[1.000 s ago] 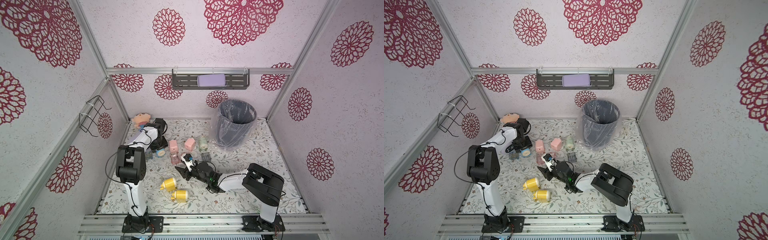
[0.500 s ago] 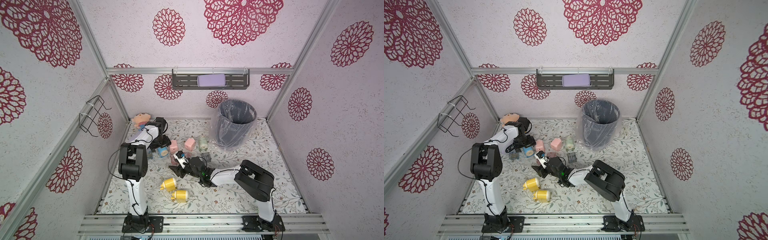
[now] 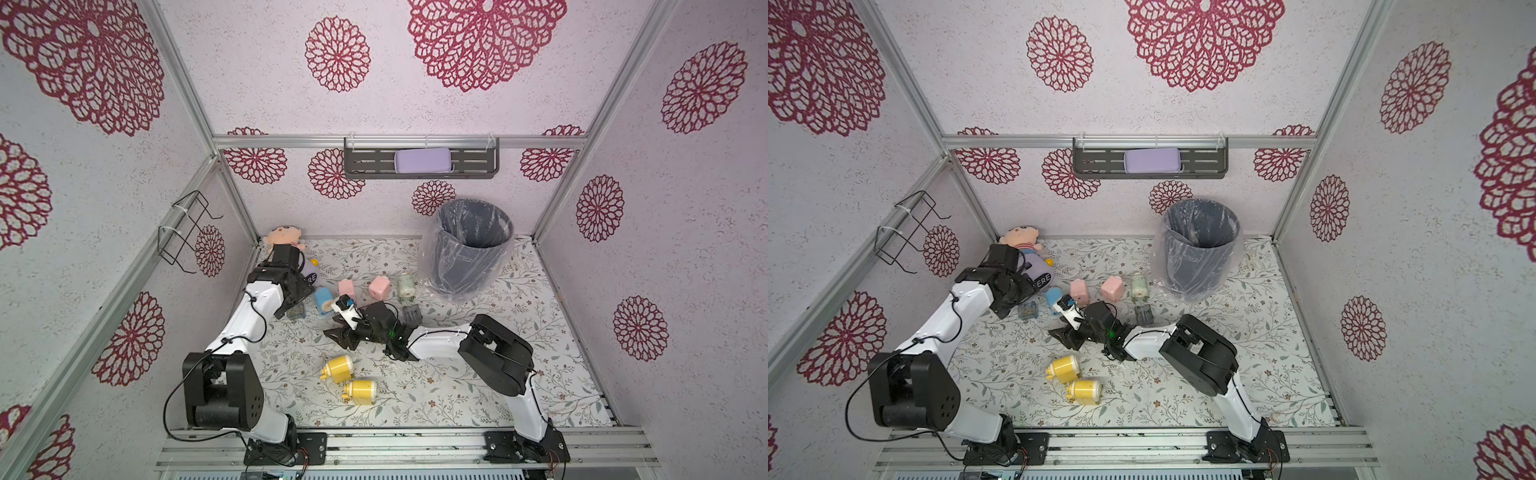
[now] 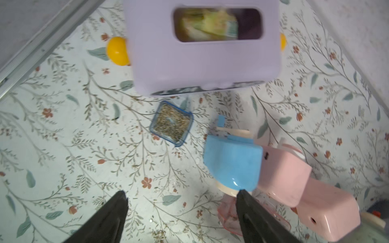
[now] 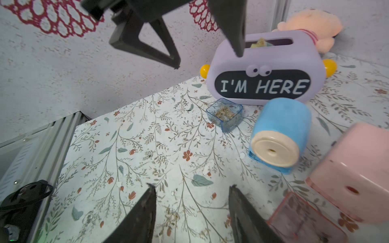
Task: Take out the pencil sharpener tray and clean the shavings
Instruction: Move the distractor to the center of the board, then pick up the container from the center of the board.
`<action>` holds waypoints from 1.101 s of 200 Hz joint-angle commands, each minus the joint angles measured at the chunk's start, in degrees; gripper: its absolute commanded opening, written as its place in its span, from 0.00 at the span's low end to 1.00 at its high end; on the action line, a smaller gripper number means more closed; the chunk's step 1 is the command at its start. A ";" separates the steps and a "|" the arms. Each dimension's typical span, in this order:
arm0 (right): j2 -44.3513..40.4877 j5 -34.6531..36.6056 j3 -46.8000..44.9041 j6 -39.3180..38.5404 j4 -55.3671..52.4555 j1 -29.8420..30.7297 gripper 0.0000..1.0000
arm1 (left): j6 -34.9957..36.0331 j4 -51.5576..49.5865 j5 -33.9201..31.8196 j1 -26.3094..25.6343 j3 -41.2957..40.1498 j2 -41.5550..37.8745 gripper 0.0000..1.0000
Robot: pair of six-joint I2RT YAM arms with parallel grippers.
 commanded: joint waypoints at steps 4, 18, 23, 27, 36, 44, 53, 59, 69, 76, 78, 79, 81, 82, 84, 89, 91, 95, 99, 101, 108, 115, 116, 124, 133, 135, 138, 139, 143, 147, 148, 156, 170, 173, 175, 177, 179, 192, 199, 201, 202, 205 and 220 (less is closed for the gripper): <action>2.66 -5.22 6.38 -1.97 -5.45 0.71 0.58 | -3.71 7.17 1.50 3.91 -6.26 -1.35 0.79; 4.78 -6.24 10.22 -2.34 -8.06 1.11 0.58 | -3.72 8.09 3.14 5.56 -7.11 0.06 0.72; 5.66 -6.51 11.53 -2.50 -8.91 1.29 0.58 | -3.72 8.27 3.74 6.09 -7.20 0.80 0.72; 6.36 -6.64 12.63 -2.56 -9.71 1.37 0.58 | -3.72 8.52 4.06 6.51 -7.23 1.43 0.71; 7.88 -6.89 15.16 -2.85 -11.27 1.67 0.58 | -4.02 9.09 4.27 7.28 -7.45 2.52 0.70; 9.29 -6.82 17.44 -3.03 -12.81 1.83 0.58 | -4.22 10.13 4.31 8.19 -7.97 3.29 0.70; 10.95 -6.55 20.06 -3.25 -14.78 1.92 0.58 | -4.42 11.70 4.84 9.23 -8.83 3.89 0.70; 11.99 -6.22 21.73 -3.38 -15.98 1.93 0.58 | -4.49 13.01 5.50 9.91 -9.28 4.25 0.70; 13.73 -5.61 24.44 -3.77 -18.02 1.97 0.58 | -4.36 14.93 6.69 10.91 -9.70 5.21 0.70; 14.86 -5.10 26.12 -4.06 -19.52 1.93 0.58 | -4.03 15.94 8.01 11.63 -9.51 6.10 0.72; 15.11 -4.92 26.59 -4.20 -19.89 1.97 0.58 | -3.93 16.25 8.31 11.81 -9.41 6.45 0.72; 15.28 -4.80 26.93 -4.24 -20.03 1.95 0.58 | -3.87 16.37 8.49 11.81 -9.34 6.61 0.72; 15.59 -4.67 27.40 -4.38 -20.52 1.93 0.58 | -3.82 16.51 8.74 11.94 -9.17 6.95 0.73; 15.74 -4.63 27.64 -4.37 -20.69 1.93 0.58 | -3.77 16.59 8.93 11.96 -9.09 7.17 0.73; 16.07 -4.47 28.20 -4.43 -21.19 1.95 0.58 | -3.67 16.65 9.13 12.17 -8.91 7.55 0.73; 16.89 -3.94 29.48 -4.80 -22.26 1.93 0.58 | -3.47 17.05 9.87 12.48 -8.39 8.43 0.74; 17.24 -3.79 30.02 -4.91 -22.60 1.95 0.58 | -3.41 17.20 10.14 12.59 -8.21 8.79 0.74; 17.85 -3.36 30.91 -5.24 -23.38 1.97 0.58 | -3.22 17.51 10.70 12.79 -7.79 9.52 0.75; 18.33 -2.93 31.87 -5.43 -23.97 1.93 0.58 | -3.13 17.82 11.18 12.83 -7.42 10.15 0.75; 18.65 -2.66 32.33 -5.49 -24.43 1.93 0.58 | -3.11 17.86 11.34 12.92 -7.18 10.52 0.75; 19.65 -1.92 33.94 -5.88 -25.54 1.86 0.59 | -3.06 18.19 11.70 13.01 -6.46 11.44 0.77; 20.61 -1.25 35.67 -6.22 -26.83 1.88 0.59 | -2.95 18.53 12.06 13.01 -5.73 12.73 0.77; 20.76 -1.21 35.86 -6.26 -26.97 1.86 0.59 | -2.94 18.53 12.12 13.03 -5.61 12.87 0.77; 21.88 -0.50 37.74 -6.43 -28.27 1.80 0.60 | -2.82 18.76 12.32 13.06 -4.79 14.09 0.77; 23.06 0.24 39.72 -6.80 -29.48 1.62 0.61 | -2.76 18.77 12.56 13.21 -3.77 15.43 0.78; 23.27 0.44 40.09 -6.77 -29.74 1.59 0.62 | -2.75 18.84 12.68 13.17 -3.58 15.66 0.78; 23.67 0.69 40.70 -6.82 -30.05 1.59 0.62 | -2.71 18.91 12.77 13.26 -3.29 16.09 0.78; 23.78 0.78 40.88 -6.82 -30.20 1.54 0.62 | -2.69 18.98 12.79 13.28 -3.24 16.27 0.78; 24.30 1.04 41.70 -6.82 -30.66 1.45 0.62 | -2.67 19.12 13.01 13.30 -2.85 16.82 0.78; 24.76 1.19 42.54 -6.82 -31.13 1.32 0.63 | -2.67 19.19 13.14 13.25 -2.33 17.42 0.78; 24.94 1.24 42.73 -6.82 -31.18 1.32 0.63 | -2.67 19.20 13.24 13.23 -2.28 17.59 0.78; 25.91 1.50 44.05 -6.76 -31.83 1.07 0.63 | -2.64 19.32 13.58 13.30 -1.40 18.75 0.78; 27.14 1.94 45.91 -6.48 -32.57 0.63 0.64 | -2.42 19.21 13.83 13.41 0.22 20.73 0.78; 27.41 1.92 46.40 -6.46 -32.70 0.57 0.64 | -2.36 19.22 13.98 13.39 0.45 20.97 0.78; 27.54 1.91 46.62 -6.47 -32.83 0.53 0.65 | -2.33 19.26 14.00 13.52 0.72 21.24 0.78; 27.68 1.91 46.78 -6.47 -32.93 0.46 0.65 | -2.27 19.30 14.00 13.55 0.86 21.51 0.78; 27.80 1.91 47.00 -6.47 -32.98 0.42 0.65 | -2.24 19.30 14.07 13.52 1.07 21.77 0.78; 28.56 1.91 48.10 -6.47 -33.33 0.20 0.66 | -1.84 19.22 14.11 13.57 2.33 23.33 0.78; 28.78 1.87 48.47 -6.47 -33.45 0.06 0.66 | -1.62 18.98 14.28 13.60 3.11 24.10 0.78; 28.85 1.79 48.46 -6.47 -33.44 0.08 0.66 | -1.57 18.90 14.40 13.59 3.30 24.44 0.78; 28.88 1.72 48.50 -6.47 -33.43 0.03 0.66 | -1.55 18.84 14.44 13.62 3.39 24.62 0.78; 28.90 1.73 48.58 -6.40 -33.43 -0.02 0.66 | -1.53 18.67 14.60 13.57 3.71 24.98 0.78; 29.03 1.52 48.57 -6.38 -33.43 -0.25 0.66 | -1.18 18.41 15.32 13.43 4.57 25.69 0.77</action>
